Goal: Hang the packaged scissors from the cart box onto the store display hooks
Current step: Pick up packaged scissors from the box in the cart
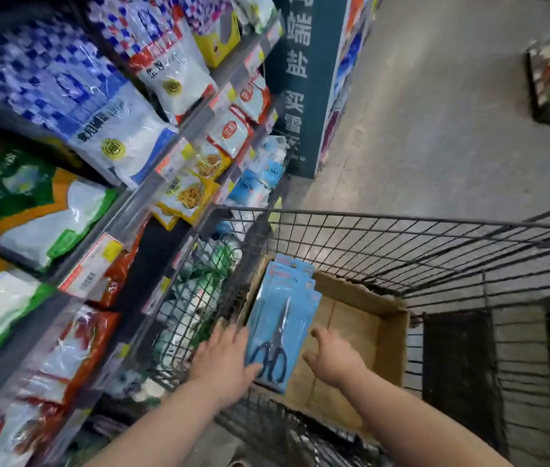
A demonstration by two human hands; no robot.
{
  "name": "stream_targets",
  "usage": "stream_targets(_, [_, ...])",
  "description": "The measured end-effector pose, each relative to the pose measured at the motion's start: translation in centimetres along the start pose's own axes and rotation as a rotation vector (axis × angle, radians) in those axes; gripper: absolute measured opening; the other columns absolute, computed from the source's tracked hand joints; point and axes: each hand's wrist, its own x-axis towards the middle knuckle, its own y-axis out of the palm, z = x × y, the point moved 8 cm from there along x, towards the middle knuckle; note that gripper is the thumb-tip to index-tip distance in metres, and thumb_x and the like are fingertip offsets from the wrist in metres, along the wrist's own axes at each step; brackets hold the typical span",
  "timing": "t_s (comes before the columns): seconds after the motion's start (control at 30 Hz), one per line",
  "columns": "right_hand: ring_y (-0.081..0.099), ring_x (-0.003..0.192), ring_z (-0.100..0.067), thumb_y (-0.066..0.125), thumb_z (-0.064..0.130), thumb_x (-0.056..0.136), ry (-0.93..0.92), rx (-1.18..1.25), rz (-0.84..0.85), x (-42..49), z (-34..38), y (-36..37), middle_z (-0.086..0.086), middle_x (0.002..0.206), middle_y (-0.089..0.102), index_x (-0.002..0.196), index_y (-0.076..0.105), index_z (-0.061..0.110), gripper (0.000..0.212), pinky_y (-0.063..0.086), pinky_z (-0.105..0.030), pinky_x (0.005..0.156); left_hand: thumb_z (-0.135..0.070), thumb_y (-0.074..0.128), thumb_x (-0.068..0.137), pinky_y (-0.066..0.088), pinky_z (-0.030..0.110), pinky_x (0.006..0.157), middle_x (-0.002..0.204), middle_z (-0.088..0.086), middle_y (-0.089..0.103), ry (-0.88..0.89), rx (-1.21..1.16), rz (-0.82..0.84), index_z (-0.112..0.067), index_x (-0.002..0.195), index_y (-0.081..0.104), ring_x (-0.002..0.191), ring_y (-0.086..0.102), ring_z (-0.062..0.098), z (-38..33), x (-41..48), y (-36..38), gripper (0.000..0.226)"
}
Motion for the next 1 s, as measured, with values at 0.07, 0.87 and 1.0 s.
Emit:
stream_targets(0.07, [0.047,0.124,-0.026,0.051,0.038,0.089,0.029,0.064,0.023,2.6,-0.5,0.7,-0.005,0.138,0.047,0.137,0.038,0.023,0.052,0.044,-0.041,0.100,-0.052,0.041,0.092,0.017,0.042,0.119,0.158,0.002,0.018,-0.007,-0.009,0.028,-0.021,0.150,0.013,0.145,0.015,0.025,-0.1,2.1,1.0,0.071])
stream_targets(0.87, [0.061,0.095,-0.026,0.051,0.023,0.092,0.395,0.775,-0.040,12.3,-8.0,8.4,-0.008,0.107,0.062,0.117,0.049,0.012,0.028,0.052,-0.044,0.087,-0.032,0.058,0.088,0.036,0.041,0.110,0.149,0.009,0.038,-0.394,-0.655,0.131,-0.013,0.148,0.024,0.133,0.042,0.029,1.4,15.3,10.9,0.072])
stream_targets(1.0, [0.059,0.100,-0.027,0.045,0.020,0.095,0.365,0.750,-0.022,12.2,-8.9,8.4,-0.009,0.118,0.060,0.129,0.044,0.016,0.034,0.050,-0.041,0.087,-0.029,0.061,0.084,0.044,0.045,0.102,0.140,0.009,0.050,-0.500,-0.779,0.088,-0.015,0.142,0.035,0.121,0.053,0.032,1.9,16.3,11.8,0.065])
